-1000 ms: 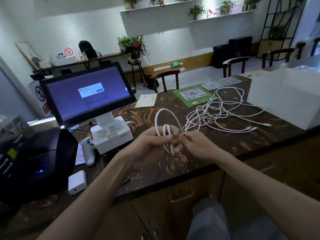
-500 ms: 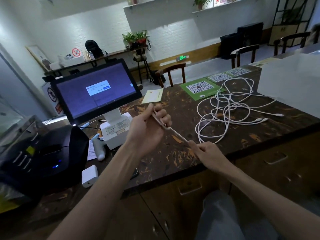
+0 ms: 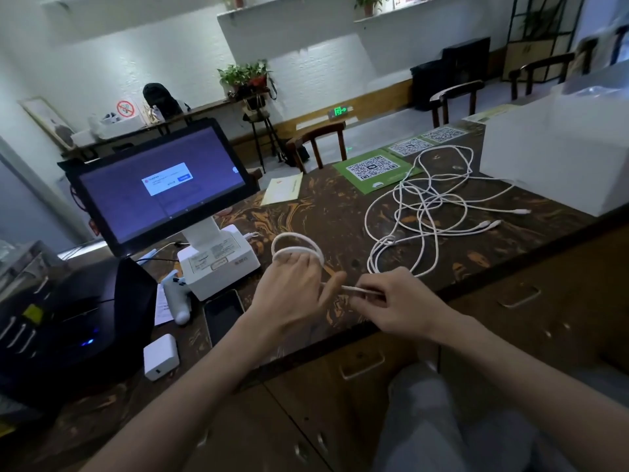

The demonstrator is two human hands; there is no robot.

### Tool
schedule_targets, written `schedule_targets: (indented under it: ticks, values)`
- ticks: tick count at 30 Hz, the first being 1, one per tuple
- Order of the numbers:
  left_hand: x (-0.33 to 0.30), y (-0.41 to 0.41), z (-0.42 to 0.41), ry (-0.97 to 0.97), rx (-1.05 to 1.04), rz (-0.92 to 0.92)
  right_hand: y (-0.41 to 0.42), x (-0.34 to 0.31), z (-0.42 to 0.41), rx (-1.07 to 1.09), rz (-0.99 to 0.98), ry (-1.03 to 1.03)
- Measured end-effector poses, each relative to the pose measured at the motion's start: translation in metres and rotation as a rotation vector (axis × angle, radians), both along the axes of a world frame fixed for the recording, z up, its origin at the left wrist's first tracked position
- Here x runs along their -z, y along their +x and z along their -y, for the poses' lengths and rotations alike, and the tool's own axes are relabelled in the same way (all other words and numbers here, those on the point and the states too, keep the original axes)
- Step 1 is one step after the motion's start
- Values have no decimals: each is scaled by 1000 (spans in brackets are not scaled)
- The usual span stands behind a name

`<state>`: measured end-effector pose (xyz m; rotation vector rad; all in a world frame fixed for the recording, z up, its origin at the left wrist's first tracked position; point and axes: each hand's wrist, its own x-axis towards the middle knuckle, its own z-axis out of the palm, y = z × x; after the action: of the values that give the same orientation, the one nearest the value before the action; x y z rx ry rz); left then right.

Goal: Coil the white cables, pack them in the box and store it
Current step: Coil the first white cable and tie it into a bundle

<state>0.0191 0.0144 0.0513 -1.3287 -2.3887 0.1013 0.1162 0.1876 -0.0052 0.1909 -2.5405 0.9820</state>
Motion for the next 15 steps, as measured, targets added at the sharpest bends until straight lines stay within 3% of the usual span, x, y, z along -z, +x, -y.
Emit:
schedule_targets:
  ticks: [3,6,11,15]
  values:
    - [10,-2,14,-115,0,62,4,-6,-12,41,3,187]
    - [20,-5,33,-126,7,156,4,-8,-26,111,-5,244]
    - [26,11,41,-46,117,1004,-12,-14,-34,291,-94,191]
    - [22,48,35,59,283,1356,-34,-25,-23,312,-74,130]
